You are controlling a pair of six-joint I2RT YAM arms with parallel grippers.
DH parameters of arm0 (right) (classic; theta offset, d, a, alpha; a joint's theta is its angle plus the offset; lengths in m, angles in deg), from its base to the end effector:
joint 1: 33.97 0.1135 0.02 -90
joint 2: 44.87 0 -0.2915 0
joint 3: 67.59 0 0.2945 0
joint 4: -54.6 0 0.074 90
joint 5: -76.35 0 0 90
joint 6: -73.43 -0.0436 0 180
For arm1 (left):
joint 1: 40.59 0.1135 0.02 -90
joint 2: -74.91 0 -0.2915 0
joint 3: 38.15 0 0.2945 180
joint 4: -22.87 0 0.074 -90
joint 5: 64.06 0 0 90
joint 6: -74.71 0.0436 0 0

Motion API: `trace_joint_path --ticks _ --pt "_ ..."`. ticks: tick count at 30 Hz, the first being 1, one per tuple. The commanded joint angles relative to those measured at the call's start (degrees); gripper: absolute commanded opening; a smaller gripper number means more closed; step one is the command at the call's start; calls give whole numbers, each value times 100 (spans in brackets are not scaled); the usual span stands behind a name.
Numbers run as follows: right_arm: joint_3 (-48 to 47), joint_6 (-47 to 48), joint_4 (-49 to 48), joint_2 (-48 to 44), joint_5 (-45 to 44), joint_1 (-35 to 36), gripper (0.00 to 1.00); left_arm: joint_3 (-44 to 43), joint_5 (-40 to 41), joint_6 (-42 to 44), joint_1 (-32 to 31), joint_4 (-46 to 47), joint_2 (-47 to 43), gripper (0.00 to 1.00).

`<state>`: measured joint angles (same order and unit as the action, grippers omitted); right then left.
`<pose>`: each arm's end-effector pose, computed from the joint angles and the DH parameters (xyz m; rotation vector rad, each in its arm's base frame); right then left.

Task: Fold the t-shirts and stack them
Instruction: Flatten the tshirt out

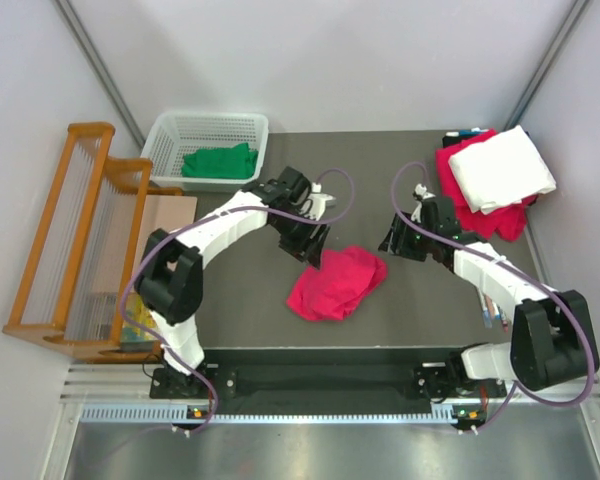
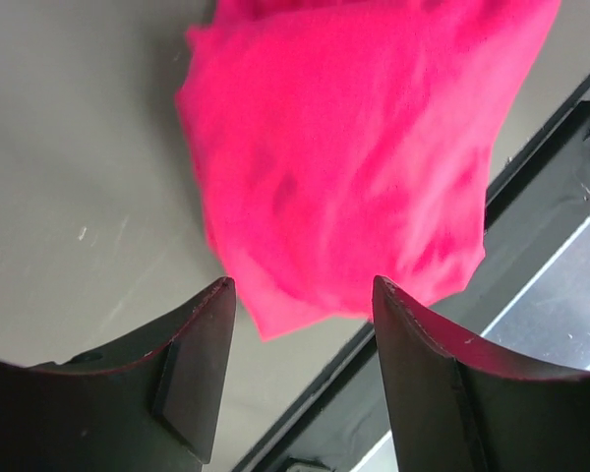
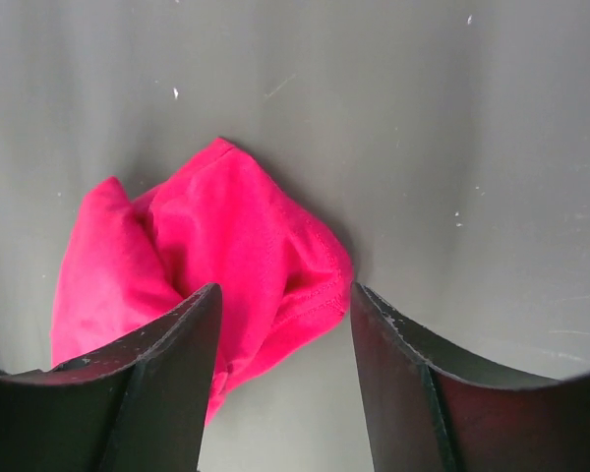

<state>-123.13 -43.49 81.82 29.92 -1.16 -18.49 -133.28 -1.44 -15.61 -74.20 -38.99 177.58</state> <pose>0.2884 0.0896 0.2132 0.1372 2.4404 0.6017 0.3350 -0.2467 0.2537 0.9302 2.6743 -0.8091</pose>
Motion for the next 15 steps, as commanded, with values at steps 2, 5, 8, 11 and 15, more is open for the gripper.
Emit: trace_joint_path --ticks 2,5,8,11,15 --pt "55 -68 -325 107 140 -19 55 -548 13 -162 -260 27 578 63" --pt "186 -94 -386 124 192 -19 56 -671 -13 -179 -269 36 754 63" --pt "283 -138 -439 360 333 -19 55 -742 -92 -206 -269 97 903 64" --pt "371 -156 -456 546 403 -10 53 -856 -136 -197 -269 89 1062 63" --pt "450 -191 -562 748 438 -11 51 -882 -119 -171 -261 203 1062 63"
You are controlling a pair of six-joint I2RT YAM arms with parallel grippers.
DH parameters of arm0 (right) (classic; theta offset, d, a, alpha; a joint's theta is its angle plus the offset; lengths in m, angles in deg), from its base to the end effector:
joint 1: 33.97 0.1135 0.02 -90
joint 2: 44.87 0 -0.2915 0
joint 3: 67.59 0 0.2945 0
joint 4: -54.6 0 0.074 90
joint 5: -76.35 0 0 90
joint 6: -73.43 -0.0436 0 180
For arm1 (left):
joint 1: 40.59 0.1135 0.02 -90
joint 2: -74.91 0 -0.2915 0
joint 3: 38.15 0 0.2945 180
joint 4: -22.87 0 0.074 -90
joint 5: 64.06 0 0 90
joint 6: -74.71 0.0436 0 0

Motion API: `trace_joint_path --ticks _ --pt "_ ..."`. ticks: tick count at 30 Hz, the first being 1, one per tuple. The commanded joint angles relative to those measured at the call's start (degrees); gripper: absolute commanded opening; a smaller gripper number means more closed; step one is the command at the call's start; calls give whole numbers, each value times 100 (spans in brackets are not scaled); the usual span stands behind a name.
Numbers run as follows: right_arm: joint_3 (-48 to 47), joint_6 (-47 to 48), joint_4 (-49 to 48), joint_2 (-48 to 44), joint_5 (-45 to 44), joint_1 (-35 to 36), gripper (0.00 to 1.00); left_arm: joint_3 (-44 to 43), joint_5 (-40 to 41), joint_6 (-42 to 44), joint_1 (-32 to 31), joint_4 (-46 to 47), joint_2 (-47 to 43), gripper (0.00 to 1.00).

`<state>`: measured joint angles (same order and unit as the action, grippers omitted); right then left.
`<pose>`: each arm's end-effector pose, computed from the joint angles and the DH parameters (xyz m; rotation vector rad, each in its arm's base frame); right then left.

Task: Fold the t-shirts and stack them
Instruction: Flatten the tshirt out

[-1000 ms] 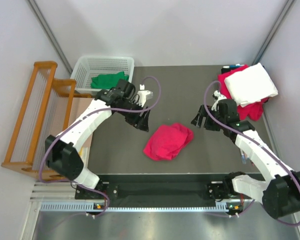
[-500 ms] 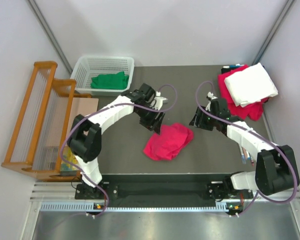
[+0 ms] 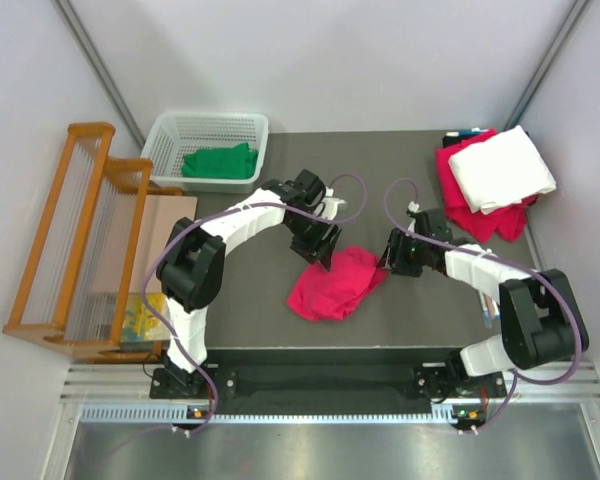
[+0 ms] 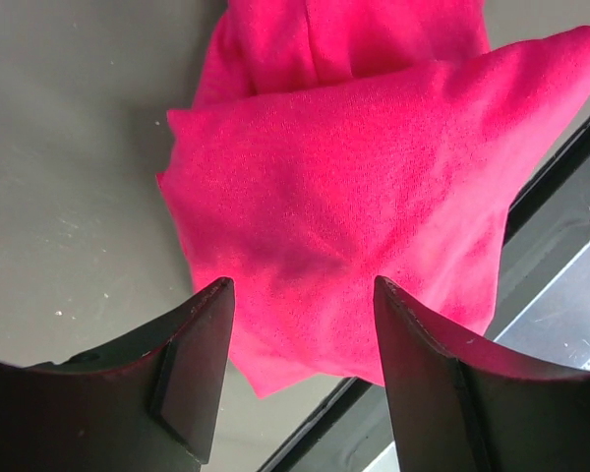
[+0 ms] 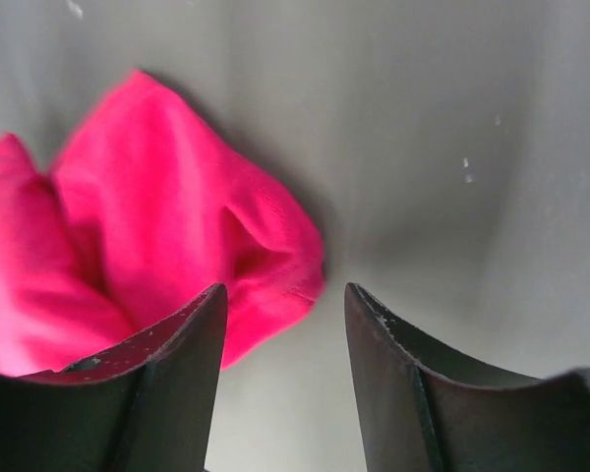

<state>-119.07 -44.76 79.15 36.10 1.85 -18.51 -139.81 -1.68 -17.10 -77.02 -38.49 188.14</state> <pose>0.2848 0.0909 0.1625 0.1731 2.5812 0.6383 0.3553 -0.2874 0.2146 0.9680 2.7453 -0.8186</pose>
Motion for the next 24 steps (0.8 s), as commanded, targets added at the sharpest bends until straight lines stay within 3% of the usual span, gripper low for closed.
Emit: trace_joint_path --ticks 1,13,16,18,20,22,24 --pt "35 -73 -313 156 163 -17 51 -255 -104 -22 21 162 6 63" --pt "-158 -82 -480 525 348 -17 50 -369 -253 5 30 452 375 63" --pt "-176 -108 -524 569 391 -17 45 -378 -323 5 30 469 454 59" --pt "-167 -135 -541 587 400 -17 38 -370 -349 -39 30 531 498 50" --pt "-158 -143 -559 596 418 -17 27 -387 -411 -39 30 513 525 20" --pt "-158 -161 -568 578 427 -8 20 -396 -376 -39 30 504 516 0" --pt "-141 -170 -559 543 418 -17 10 -457 -411 -31 56 443 437 0"
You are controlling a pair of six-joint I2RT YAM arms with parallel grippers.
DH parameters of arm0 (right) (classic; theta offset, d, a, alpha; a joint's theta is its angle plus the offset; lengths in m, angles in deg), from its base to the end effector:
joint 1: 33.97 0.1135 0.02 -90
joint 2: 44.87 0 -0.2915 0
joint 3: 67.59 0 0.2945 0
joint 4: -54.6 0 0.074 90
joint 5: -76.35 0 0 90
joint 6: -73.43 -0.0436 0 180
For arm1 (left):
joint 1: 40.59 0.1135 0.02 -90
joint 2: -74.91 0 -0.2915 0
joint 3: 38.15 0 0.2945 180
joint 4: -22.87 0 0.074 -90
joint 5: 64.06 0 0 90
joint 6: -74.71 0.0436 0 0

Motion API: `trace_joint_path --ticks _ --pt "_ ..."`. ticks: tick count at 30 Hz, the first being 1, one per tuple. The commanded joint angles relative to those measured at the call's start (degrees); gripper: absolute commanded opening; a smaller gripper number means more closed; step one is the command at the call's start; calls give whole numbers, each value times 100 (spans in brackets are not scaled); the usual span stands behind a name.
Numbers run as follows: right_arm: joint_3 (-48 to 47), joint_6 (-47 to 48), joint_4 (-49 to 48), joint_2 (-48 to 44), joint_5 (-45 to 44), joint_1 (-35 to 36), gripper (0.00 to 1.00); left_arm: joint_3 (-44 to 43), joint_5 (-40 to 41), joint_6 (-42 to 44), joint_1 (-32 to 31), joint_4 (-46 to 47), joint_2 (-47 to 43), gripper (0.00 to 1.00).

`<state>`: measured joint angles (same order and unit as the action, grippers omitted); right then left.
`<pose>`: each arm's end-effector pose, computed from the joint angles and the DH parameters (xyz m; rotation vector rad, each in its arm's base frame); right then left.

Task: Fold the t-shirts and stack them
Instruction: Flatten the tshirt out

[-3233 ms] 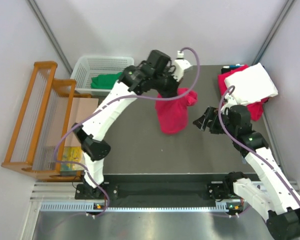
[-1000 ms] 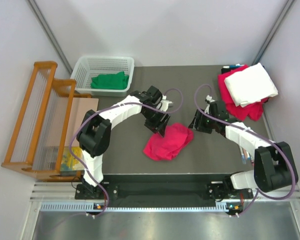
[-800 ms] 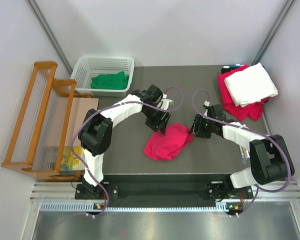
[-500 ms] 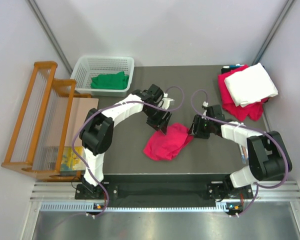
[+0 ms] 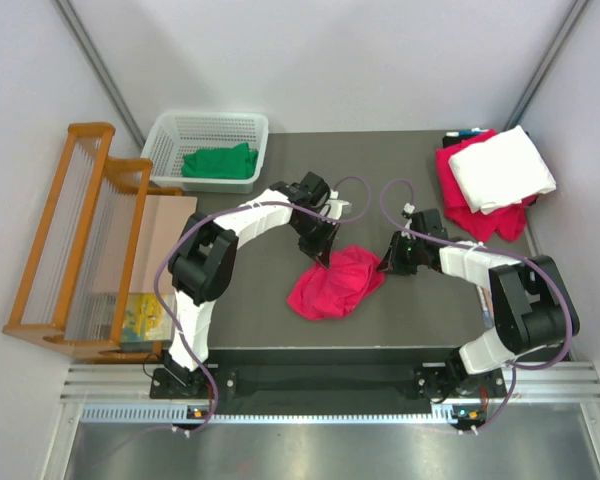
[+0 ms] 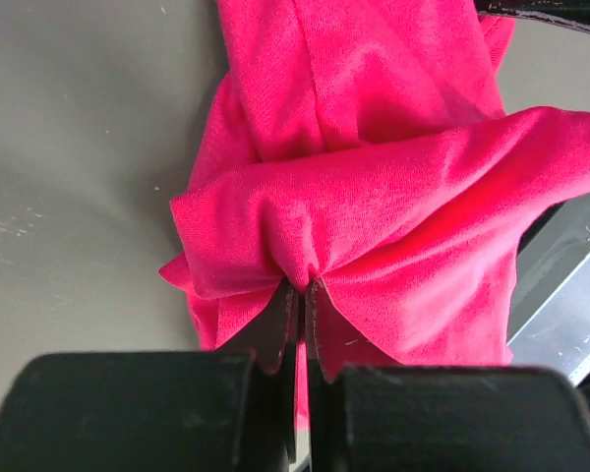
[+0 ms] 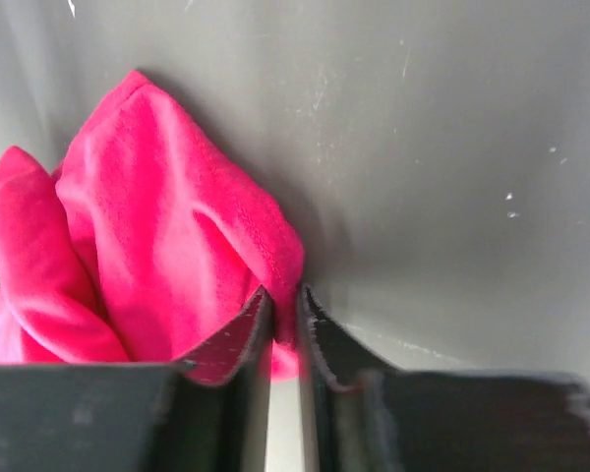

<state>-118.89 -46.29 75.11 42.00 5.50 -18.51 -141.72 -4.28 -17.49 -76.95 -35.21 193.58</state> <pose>0.2930 0.0959 0.1377 0.1922 2.6267 0.7178 0.3707 -0.3002 0.1856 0.9663 2.7492 -0.8842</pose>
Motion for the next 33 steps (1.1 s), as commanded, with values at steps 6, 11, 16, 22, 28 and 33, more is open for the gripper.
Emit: trace_joint_path --ticks 6,11,16,22,28,33 --pt "-543 18 55 -144 27 -34 0 -1265 -142 0 497 -166 -441 0" --pt "-1640 194 565 -311 -105 -218 0 -2875 -370 -254 1472 -588 -503 0" --pt "-2574 291 1154 -548 0 -614 0 -3124 -521 148 1957 -1000 -1161 0" --pt "-3155 142 1269 -1110 386 -1466 0 -1746 -468 782 2124 -906 -2610 0" --pt "-3270 238 1497 -1752 395 -1502 0 -989 -81 975 2221 -684 -3491 0" --pt "-2699 238 1726 -2358 545 -1494 0 -593 -160 1274 2221 -975 -3553 0"
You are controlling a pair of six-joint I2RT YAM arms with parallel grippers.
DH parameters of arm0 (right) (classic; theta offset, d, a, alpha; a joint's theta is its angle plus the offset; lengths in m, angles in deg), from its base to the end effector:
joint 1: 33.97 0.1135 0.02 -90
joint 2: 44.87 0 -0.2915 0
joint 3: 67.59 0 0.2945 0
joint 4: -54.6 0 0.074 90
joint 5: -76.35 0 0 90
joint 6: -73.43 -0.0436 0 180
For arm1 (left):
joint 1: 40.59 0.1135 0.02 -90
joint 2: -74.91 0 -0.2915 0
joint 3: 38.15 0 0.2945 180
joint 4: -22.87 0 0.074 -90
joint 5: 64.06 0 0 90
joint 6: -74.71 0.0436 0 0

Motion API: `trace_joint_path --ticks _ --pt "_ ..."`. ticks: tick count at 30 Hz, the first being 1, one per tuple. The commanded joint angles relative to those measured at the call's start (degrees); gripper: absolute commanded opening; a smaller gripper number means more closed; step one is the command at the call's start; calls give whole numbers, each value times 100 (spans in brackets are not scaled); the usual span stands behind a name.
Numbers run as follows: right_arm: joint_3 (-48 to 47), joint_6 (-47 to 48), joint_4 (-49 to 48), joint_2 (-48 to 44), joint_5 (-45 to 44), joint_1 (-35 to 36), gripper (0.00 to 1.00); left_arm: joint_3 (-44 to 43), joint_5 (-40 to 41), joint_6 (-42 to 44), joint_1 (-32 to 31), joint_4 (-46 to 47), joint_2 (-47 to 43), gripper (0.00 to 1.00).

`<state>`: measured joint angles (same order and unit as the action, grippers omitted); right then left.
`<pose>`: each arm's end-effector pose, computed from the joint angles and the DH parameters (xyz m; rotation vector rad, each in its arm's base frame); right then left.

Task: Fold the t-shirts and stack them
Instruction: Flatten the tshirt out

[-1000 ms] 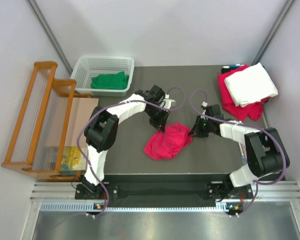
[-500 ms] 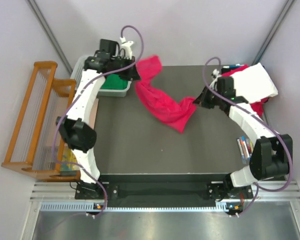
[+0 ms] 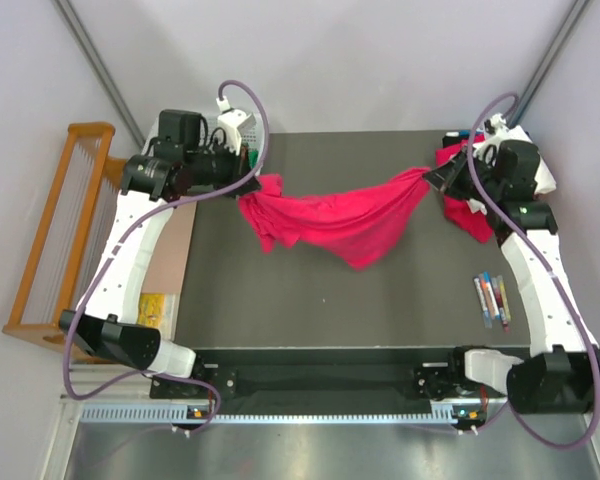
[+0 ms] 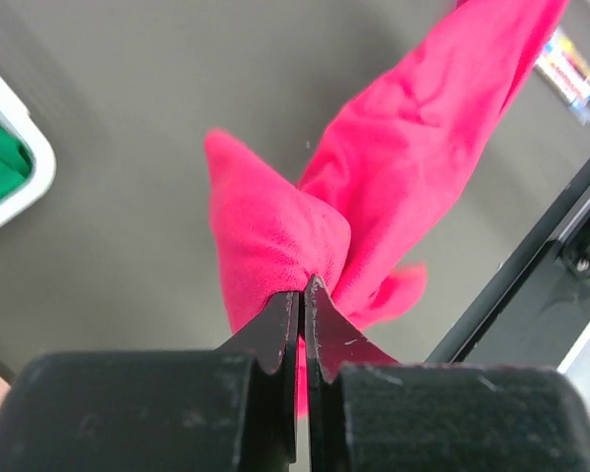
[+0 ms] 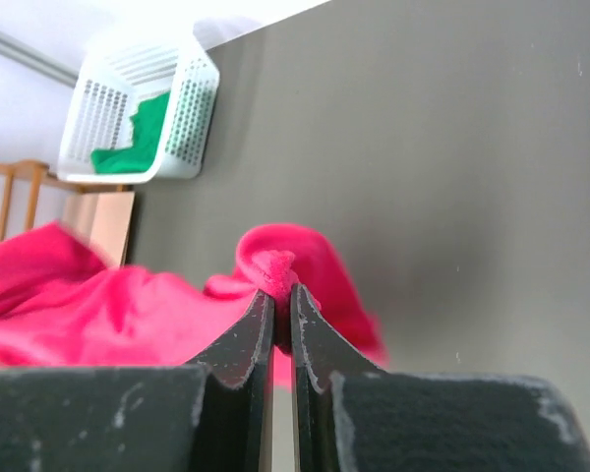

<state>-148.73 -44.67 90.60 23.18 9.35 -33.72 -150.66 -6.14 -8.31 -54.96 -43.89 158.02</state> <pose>0.3029 0.0184 0.4061 0.2182 1.9949 0.7152 0.3137 -0.1043 0.4801 0.7052 2.0752 -0.6917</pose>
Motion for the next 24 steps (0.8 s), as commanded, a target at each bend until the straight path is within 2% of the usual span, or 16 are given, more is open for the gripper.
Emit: trace_joint_path --ticks 1,9,13,16,19,24 --pt "381 129 220 -581 91 19 0 354 35 365 22 -38 -31 0" --pt "365 173 361 -846 -42 -166 0 205 -18 260 22 59 -23 0" --pt "128 129 247 -435 -42 -175 0 187 376 15 22 463 38 0" --pt "-180 15 -16 153 63 -192 0 -32 657 -126 22 719 512 0" --pt "-768 -20 -219 943 116 -236 0 -707 860 -232 22 728 1381 0" --pt "-2095 -108 -61 2062 221 -350 0 -3132 1169 -408 22 114 3139 0"
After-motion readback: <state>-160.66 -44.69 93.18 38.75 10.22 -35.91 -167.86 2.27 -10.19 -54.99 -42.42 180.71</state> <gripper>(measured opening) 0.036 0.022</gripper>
